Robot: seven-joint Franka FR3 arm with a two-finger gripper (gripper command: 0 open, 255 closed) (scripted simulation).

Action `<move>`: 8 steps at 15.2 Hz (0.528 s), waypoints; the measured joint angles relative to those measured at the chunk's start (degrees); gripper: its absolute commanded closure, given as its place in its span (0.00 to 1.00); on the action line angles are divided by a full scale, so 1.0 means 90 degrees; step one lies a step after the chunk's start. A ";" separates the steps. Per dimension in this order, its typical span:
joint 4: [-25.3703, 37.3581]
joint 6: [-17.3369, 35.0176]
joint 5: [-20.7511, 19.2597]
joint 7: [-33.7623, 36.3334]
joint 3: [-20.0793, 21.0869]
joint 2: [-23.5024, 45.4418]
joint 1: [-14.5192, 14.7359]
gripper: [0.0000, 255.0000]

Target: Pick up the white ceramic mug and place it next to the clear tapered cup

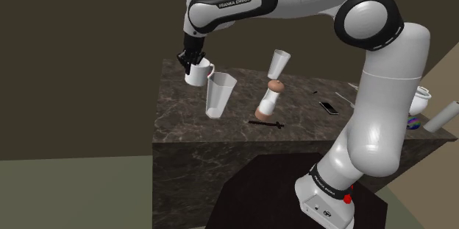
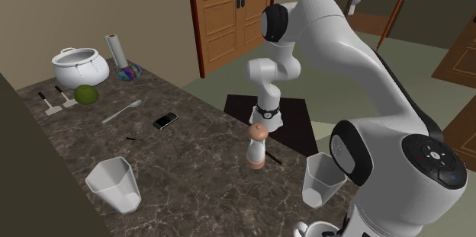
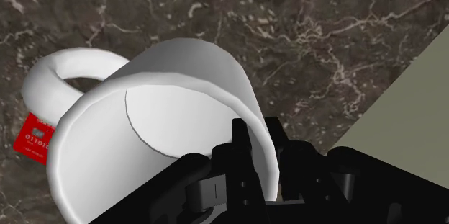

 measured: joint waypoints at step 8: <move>-0.0273 0.0462 -0.0015 0.0014 -0.0006 0.0189 0.0002 1.00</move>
